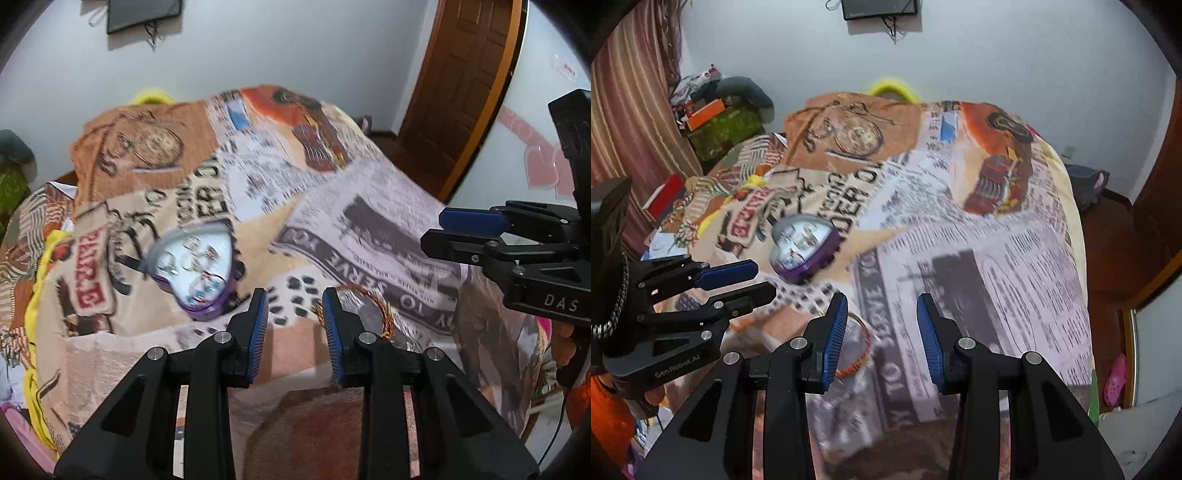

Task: Organize jewelry
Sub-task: 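Withdraw both tools from the tin toward the orange beaded bracelet, then grasp the orange beaded bracelet with the left tool while the right tool grasps a small ring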

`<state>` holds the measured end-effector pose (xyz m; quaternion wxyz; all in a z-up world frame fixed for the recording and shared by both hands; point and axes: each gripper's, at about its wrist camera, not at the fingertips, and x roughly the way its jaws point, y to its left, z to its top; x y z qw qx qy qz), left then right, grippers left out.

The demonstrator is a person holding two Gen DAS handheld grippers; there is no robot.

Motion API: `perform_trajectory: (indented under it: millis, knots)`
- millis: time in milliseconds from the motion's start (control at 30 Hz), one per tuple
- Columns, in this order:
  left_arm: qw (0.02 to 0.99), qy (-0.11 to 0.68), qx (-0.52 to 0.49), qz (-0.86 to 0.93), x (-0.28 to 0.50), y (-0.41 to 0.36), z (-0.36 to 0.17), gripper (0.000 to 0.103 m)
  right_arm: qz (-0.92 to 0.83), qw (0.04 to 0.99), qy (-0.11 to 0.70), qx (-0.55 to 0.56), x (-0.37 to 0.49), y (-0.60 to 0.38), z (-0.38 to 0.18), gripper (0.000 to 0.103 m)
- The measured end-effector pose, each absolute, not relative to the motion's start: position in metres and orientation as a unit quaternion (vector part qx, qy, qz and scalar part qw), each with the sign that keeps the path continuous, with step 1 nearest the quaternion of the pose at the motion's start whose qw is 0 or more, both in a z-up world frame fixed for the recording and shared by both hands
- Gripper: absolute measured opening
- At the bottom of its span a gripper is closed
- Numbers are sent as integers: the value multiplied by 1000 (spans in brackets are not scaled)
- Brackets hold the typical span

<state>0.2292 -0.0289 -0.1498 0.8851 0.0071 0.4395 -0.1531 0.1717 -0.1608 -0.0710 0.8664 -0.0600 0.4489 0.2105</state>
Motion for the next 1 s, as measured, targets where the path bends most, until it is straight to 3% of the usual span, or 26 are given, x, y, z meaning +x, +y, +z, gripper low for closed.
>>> perform_trajectory:
  millis: [467,633,1000]
  knots:
    - [855,491,17,-164,257,-59,-198,29,214,850,479,-48,175,-187,-110,35]
    - [854,493,4,-165,259,-53,-202,5,221,849,478,-48,176,-183,-113,35]
    - [880,454,-29,-138,234,-16,-179,5,235,845,478,-43,177,-167,-112,35]
